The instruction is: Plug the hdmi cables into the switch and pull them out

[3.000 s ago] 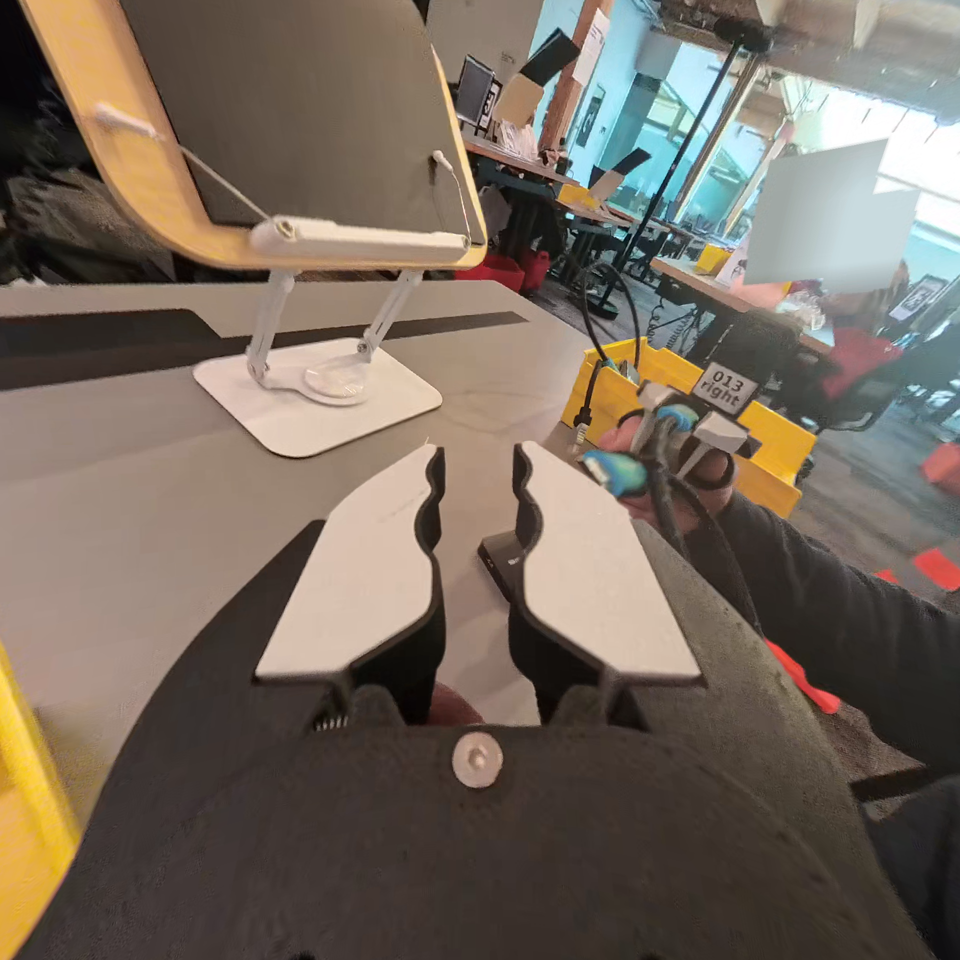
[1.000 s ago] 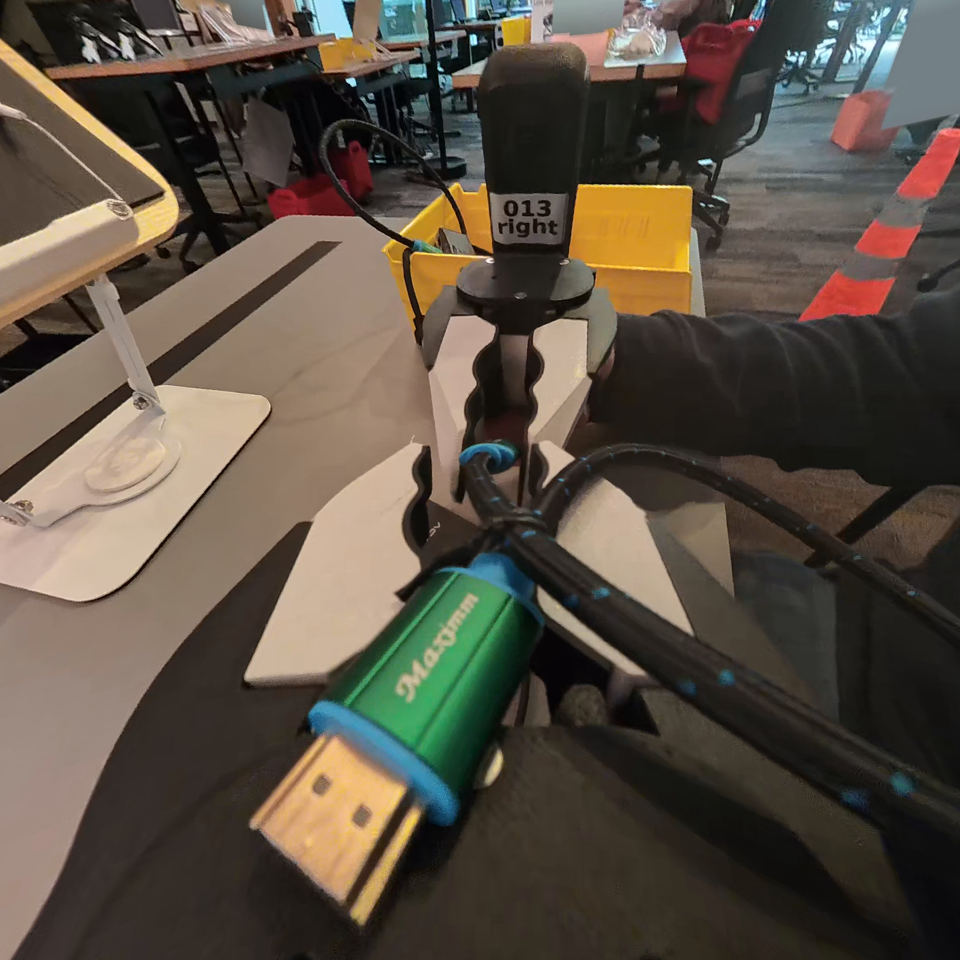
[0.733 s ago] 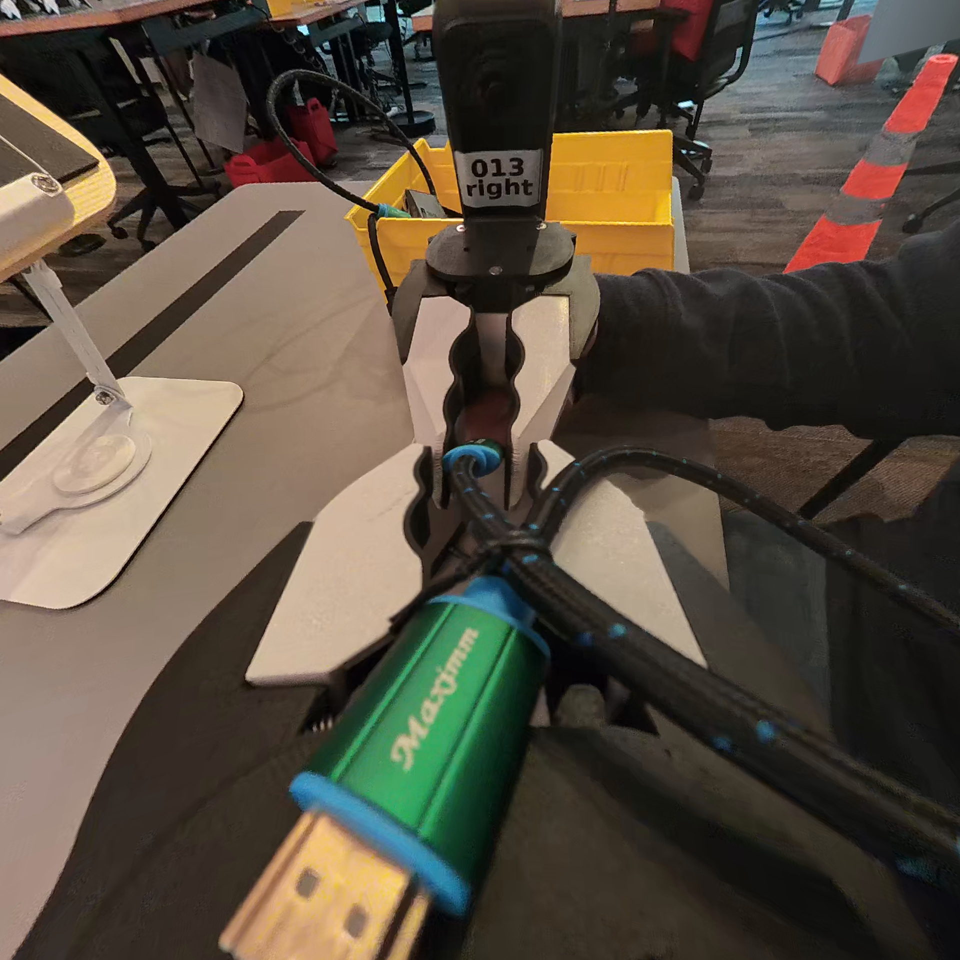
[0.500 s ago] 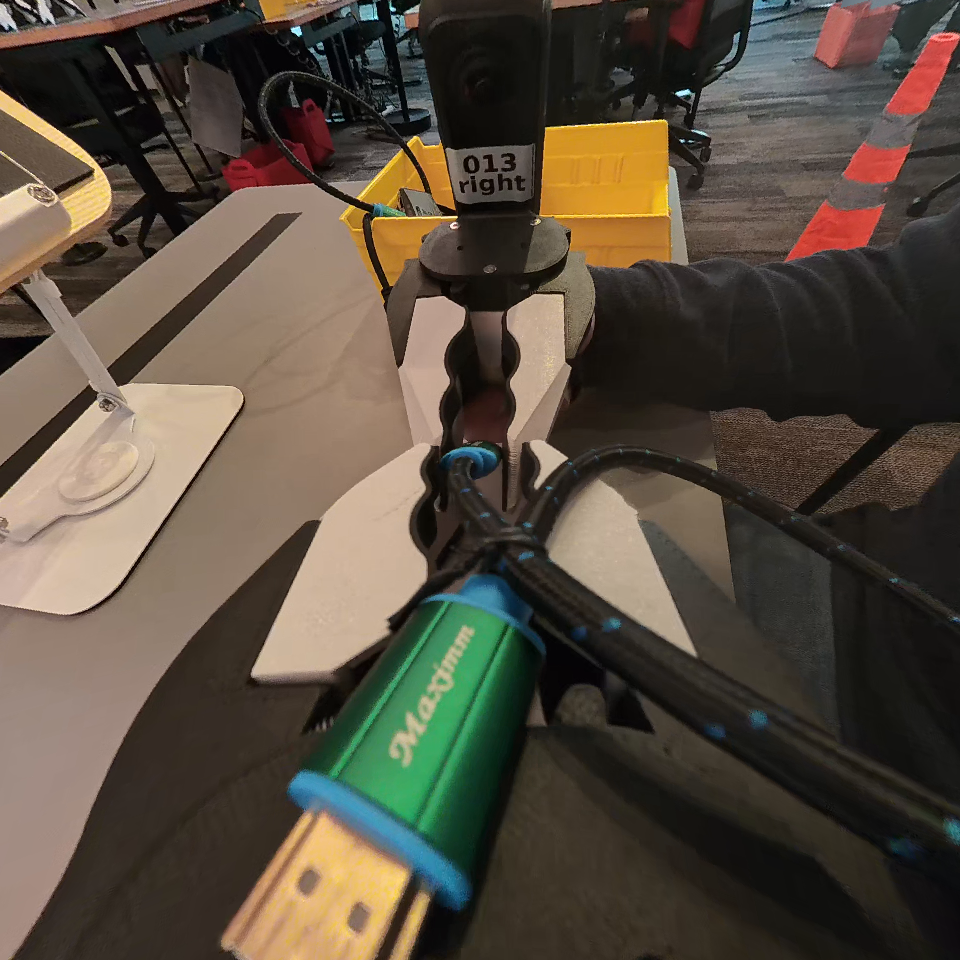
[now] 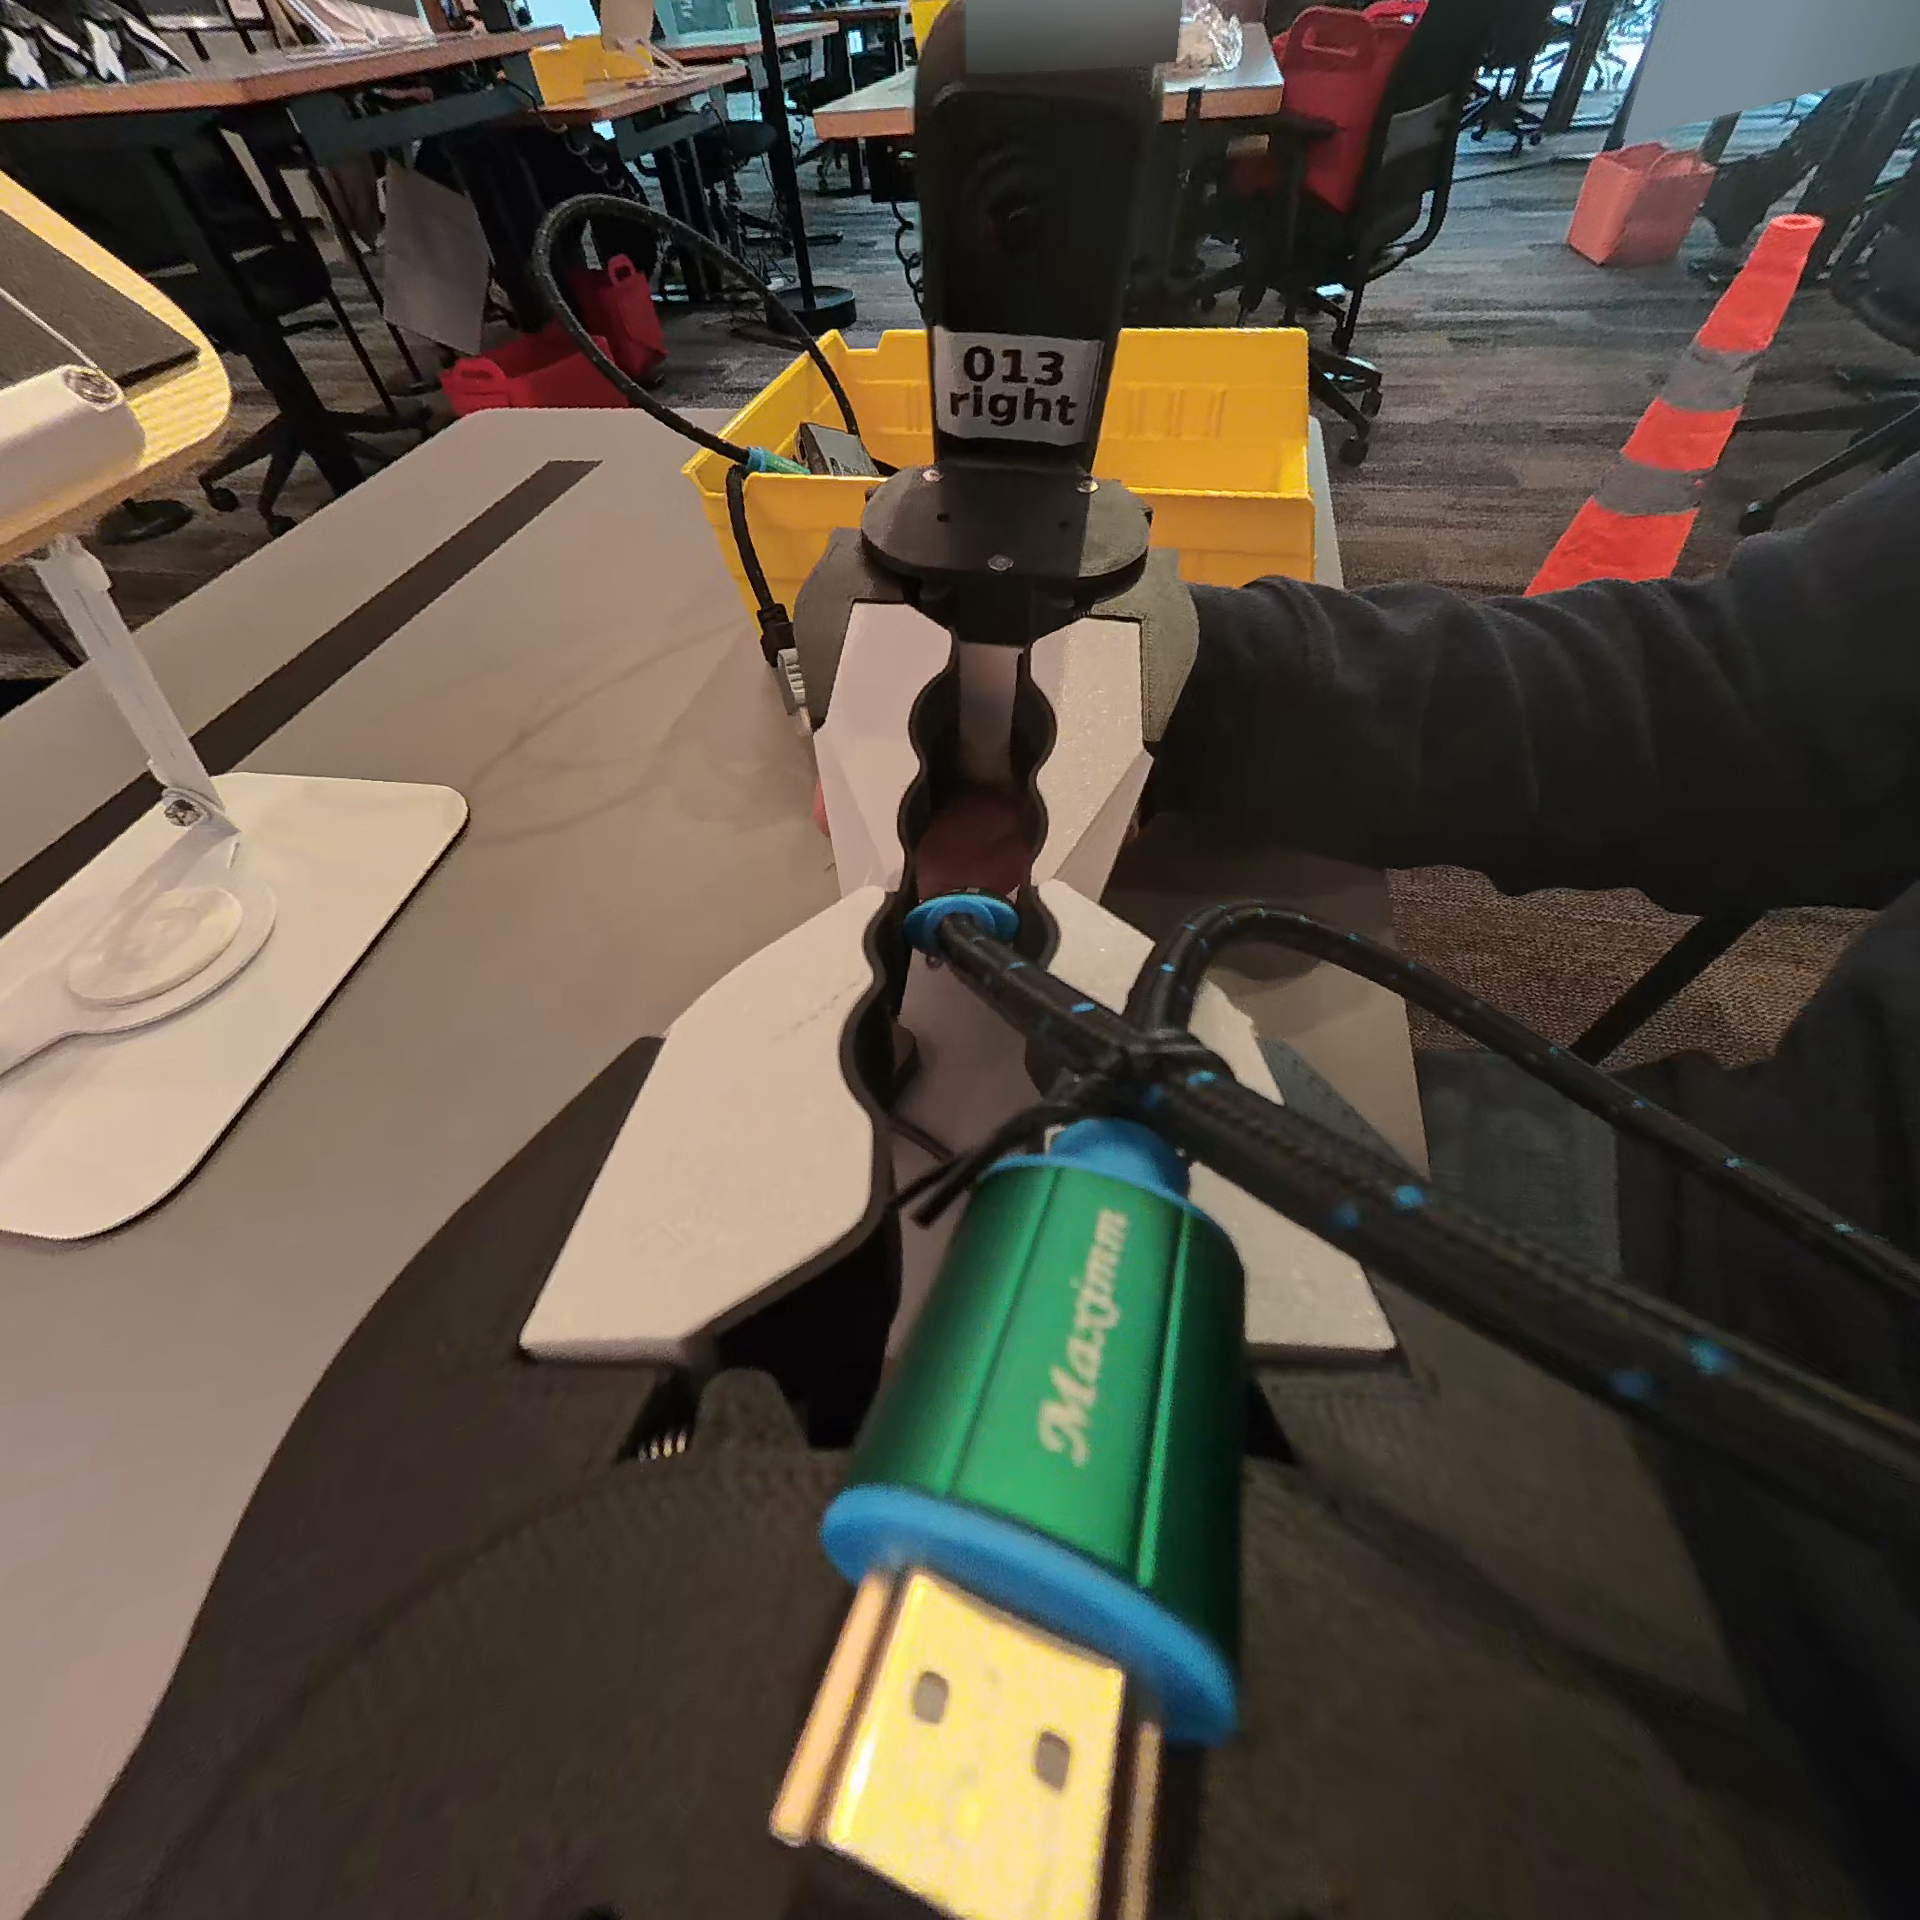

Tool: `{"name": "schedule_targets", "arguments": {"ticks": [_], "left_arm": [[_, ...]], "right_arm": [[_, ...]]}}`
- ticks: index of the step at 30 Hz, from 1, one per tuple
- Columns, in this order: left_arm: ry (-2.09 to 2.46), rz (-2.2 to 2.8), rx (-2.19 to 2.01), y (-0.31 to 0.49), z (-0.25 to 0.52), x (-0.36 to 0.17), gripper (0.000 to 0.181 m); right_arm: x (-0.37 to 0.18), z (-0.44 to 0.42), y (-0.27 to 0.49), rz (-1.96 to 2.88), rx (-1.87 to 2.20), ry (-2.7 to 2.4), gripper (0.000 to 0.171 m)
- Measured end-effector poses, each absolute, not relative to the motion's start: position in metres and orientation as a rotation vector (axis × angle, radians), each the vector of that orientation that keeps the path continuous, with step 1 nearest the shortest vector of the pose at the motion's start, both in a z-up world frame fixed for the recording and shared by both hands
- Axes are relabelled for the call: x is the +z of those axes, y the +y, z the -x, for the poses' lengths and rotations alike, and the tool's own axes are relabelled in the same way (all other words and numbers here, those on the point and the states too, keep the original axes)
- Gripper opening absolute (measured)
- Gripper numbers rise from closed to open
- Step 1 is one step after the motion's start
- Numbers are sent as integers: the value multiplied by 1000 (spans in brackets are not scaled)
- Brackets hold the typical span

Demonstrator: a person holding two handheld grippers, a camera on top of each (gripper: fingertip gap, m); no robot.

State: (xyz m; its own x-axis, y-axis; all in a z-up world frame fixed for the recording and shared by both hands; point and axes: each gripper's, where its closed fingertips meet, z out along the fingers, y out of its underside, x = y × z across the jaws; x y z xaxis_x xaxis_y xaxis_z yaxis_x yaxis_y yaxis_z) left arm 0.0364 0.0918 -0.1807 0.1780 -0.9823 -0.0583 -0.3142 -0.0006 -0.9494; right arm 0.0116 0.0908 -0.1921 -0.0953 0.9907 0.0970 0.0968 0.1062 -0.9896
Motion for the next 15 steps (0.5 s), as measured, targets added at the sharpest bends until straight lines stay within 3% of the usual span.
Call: {"name": "schedule_targets", "arguments": {"ticks": [8,15], "left_arm": [[1292,1489,-846,94,-35,-182,19],[1202,1489,-891,101,-28,-175,20]], "right_arm": [[-194,-11,95,1183,1135,-1385,19],[-193,-16,107,1215,1118,-1322,38]]}}
